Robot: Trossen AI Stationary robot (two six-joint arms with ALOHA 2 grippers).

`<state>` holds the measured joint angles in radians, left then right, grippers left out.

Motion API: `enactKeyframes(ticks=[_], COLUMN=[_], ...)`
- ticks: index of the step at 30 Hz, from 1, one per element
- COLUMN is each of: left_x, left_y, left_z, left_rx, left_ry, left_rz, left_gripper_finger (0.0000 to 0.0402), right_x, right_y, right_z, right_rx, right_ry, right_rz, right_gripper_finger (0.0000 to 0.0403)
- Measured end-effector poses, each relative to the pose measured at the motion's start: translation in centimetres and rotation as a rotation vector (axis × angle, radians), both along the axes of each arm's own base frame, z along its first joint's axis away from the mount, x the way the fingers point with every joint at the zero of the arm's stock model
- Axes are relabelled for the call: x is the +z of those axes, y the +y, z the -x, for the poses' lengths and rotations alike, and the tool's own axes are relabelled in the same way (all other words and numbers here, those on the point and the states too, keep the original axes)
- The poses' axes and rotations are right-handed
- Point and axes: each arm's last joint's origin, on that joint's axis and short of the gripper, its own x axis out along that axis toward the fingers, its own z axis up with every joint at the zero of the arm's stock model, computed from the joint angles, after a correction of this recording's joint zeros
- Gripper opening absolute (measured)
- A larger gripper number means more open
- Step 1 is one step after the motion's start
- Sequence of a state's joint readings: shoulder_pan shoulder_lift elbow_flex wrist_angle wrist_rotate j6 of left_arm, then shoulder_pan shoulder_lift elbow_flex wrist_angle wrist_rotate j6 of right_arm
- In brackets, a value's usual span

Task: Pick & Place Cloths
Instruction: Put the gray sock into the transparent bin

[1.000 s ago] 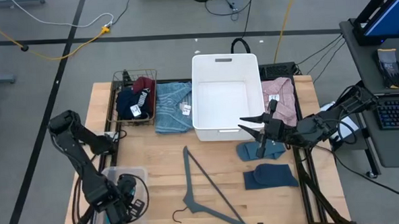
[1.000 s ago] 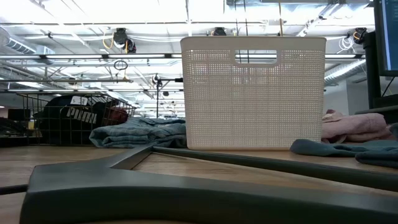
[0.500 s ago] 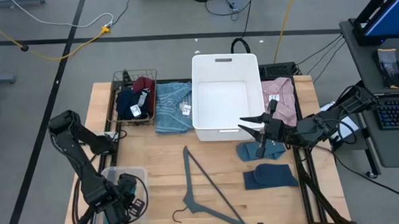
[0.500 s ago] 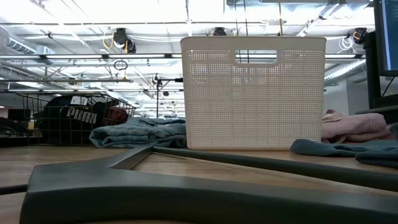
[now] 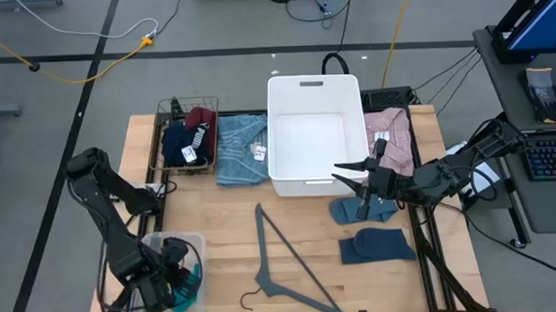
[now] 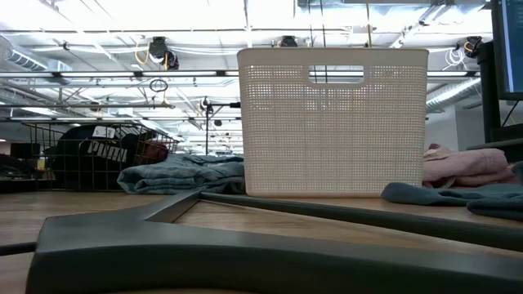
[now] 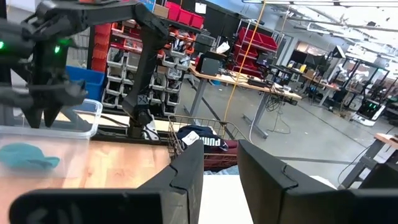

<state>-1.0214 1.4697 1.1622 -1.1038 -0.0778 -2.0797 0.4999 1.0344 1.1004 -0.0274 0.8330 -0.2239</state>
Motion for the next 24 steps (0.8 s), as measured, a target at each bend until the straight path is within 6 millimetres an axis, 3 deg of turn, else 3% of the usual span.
enactKeyframes(ticks=[5, 11, 20, 24], left_x=[2.3, 4.9, 8.5, 9.8], left_y=[1.7, 4.2, 9.1, 10.6], left_z=[0.4, 0.5, 0.5, 0.5], left_rx=[0.027, 0.014, -0.04, -0.082], left_ry=[-0.177, -0.372, -0.675, -0.774], left_rz=[0.0, -0.025, -0.203, -0.285], left_gripper_finger=[0.0151, 0.0106, 0.0011, 0.001], right_x=[-0.2, -1.0, -2.0, -2.8], right_y=[0.1, 0.9, 2.3, 2.7], right_z=[0.1, 0.5, 1.6, 2.2], right_rx=[0.003, 0.04, 0.097, 0.096], right_ry=[0.02, 0.069, 0.124, 0.163], right_rz=[-0.002, -0.038, -0.157, -0.238], right_gripper_finger=[0.0089, 0.0089, 0.0089, 0.0089])
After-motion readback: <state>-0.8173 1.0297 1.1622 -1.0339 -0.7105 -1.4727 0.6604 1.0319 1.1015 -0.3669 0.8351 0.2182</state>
